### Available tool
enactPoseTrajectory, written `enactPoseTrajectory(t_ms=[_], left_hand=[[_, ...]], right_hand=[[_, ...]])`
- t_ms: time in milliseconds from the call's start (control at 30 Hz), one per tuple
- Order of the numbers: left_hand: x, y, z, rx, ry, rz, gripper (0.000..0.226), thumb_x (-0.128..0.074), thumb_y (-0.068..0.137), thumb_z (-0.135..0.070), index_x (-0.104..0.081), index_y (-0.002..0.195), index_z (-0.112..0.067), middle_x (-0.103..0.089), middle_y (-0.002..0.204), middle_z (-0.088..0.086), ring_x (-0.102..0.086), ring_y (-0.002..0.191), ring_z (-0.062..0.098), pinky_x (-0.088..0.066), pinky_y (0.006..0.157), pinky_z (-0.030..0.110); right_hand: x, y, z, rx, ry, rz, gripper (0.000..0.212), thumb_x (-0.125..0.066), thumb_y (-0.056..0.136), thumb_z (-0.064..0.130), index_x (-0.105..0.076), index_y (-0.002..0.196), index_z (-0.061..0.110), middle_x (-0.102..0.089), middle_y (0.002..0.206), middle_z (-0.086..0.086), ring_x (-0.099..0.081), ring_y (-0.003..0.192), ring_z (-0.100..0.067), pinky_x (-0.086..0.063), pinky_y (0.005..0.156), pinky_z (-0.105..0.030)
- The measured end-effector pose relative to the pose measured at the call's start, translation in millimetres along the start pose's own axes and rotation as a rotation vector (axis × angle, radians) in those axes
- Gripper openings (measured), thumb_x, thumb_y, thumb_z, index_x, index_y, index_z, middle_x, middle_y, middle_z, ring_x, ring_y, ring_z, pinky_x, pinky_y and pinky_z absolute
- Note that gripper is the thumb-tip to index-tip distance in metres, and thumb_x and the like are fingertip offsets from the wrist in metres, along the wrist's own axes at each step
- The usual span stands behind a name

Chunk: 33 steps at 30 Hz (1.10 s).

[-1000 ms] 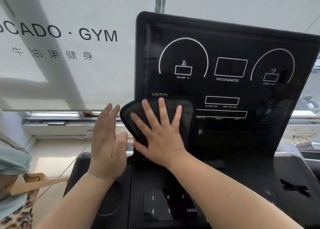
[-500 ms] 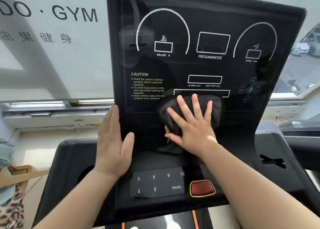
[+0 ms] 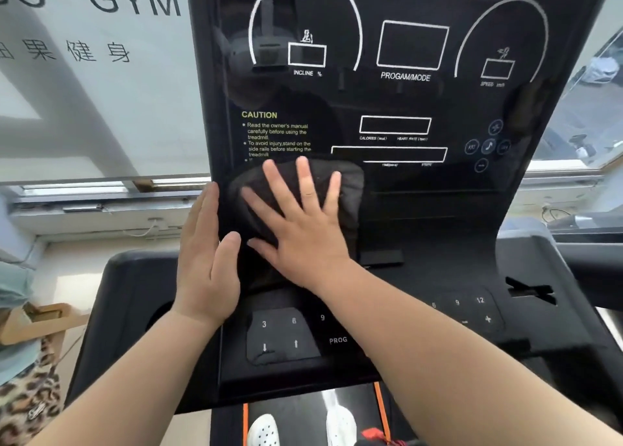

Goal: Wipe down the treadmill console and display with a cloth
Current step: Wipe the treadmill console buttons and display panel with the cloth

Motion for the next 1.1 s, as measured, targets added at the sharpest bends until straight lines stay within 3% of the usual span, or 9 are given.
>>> enactPoseTrajectory(t_ms=[133,200,300,433,533,667,800,900,1100], left_hand=[[-14,-5,-13,0.008,0.002,-0.104,0.066,-0.035,0.092,-0.026,-0.029,0.157,-0.013,-0.036,0.159,0.000,-0.032,0.148,0.014,-0.025,0.123,0.039],[-23,-10,-13,0.052,0.140,-0.122,0.073,-0.038,0.091,-0.033,-0.023,0.158,-0.005,-0.027,0.164,0.013,-0.024,0.152,0.026,-0.018,0.125,0.044],[-39,-19,-18,0.119,0.240,-0.117,0.084,-0.037,0.090,-0.045,-0.014,0.160,-0.004,-0.008,0.169,0.016,-0.006,0.157,0.026,-0.004,0.126,0.036],[-60,-28,-27,0.161,0.377,-0.086,0.088,-0.045,0.088,-0.043,-0.008,0.161,-0.012,0.006,0.169,0.014,0.003,0.156,0.030,0.001,0.123,0.054],[-76,-36,-27,0.122,0.464,-0.052,0.090,-0.054,0.082,-0.043,-0.018,0.159,-0.012,-0.003,0.170,0.013,-0.003,0.156,0.034,-0.004,0.122,0.062],[-100,-46,-34,-0.018,0.500,0.019,0.085,-0.053,0.077,-0.044,-0.035,0.153,-0.011,-0.022,0.167,0.010,-0.015,0.154,0.033,-0.014,0.120,0.065],[-117,-50,-41,-0.017,0.604,0.078,0.083,-0.055,0.077,-0.046,-0.039,0.152,-0.014,-0.021,0.167,0.008,-0.009,0.156,0.036,-0.011,0.119,0.067],[-121,-50,-46,0.023,0.678,0.090,0.086,-0.058,0.076,-0.047,-0.036,0.154,-0.017,-0.016,0.168,0.007,-0.003,0.156,0.036,-0.005,0.119,0.068],[-128,-54,-60,0.007,0.678,0.044,0.076,-0.052,0.077,-0.044,-0.049,0.147,-0.015,-0.027,0.165,0.009,-0.012,0.155,0.032,-0.011,0.120,0.066]], right_hand=[[1,10,19,0.048,0.026,0.027,0.068,-0.036,0.101,0.063,-0.017,0.162,0.041,0.001,0.174,0.006,0.021,0.156,-0.031,0.020,0.118,-0.066],[1,5,3,0.089,0.053,-0.012,0.066,-0.039,0.099,0.061,-0.025,0.161,0.042,-0.009,0.173,0.009,0.012,0.158,-0.026,0.018,0.120,-0.062],[-4,-10,-32,0.112,0.037,-0.085,0.070,-0.050,0.093,0.064,-0.034,0.158,0.041,-0.020,0.171,0.008,-0.003,0.158,-0.026,0.012,0.123,-0.060],[-10,-37,-90,0.072,-0.038,-0.096,0.082,-0.055,0.088,0.071,-0.025,0.160,0.043,-0.011,0.172,0.008,0.003,0.159,-0.029,0.010,0.123,-0.061],[-11,-56,-134,0.038,-0.084,-0.081,0.086,-0.049,0.088,0.075,-0.016,0.160,0.043,0.000,0.171,0.010,0.013,0.159,-0.029,0.011,0.124,-0.061],[-9,-83,-187,-0.020,-0.056,-0.112,0.082,-0.052,0.087,0.076,-0.029,0.157,0.039,-0.008,0.171,0.006,-0.004,0.158,-0.035,0.004,0.124,-0.062],[-9,-113,-241,-0.181,-0.035,-0.071,0.083,-0.048,0.085,0.076,-0.033,0.154,0.033,-0.016,0.172,-0.005,-0.006,0.157,-0.041,-0.008,0.122,-0.069],[-9,-128,-266,-0.245,-0.027,-0.038,0.087,-0.044,0.085,0.077,-0.034,0.154,0.027,-0.012,0.172,-0.011,-0.004,0.156,-0.046,-0.010,0.119,-0.076],[8,-77,-224,-0.021,0.008,-0.140,0.090,-0.054,0.083,0.081,-0.037,0.157,0.035,-0.016,0.172,-0.004,-0.002,0.157,-0.046,0.002,0.118,-0.074]])
Point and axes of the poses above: each hand's wrist, its own y-axis towards the middle knuckle, its own x-axis out of the back of the hand, z = x × y, the point moved 2 cm from there along y, towards the middle knuckle
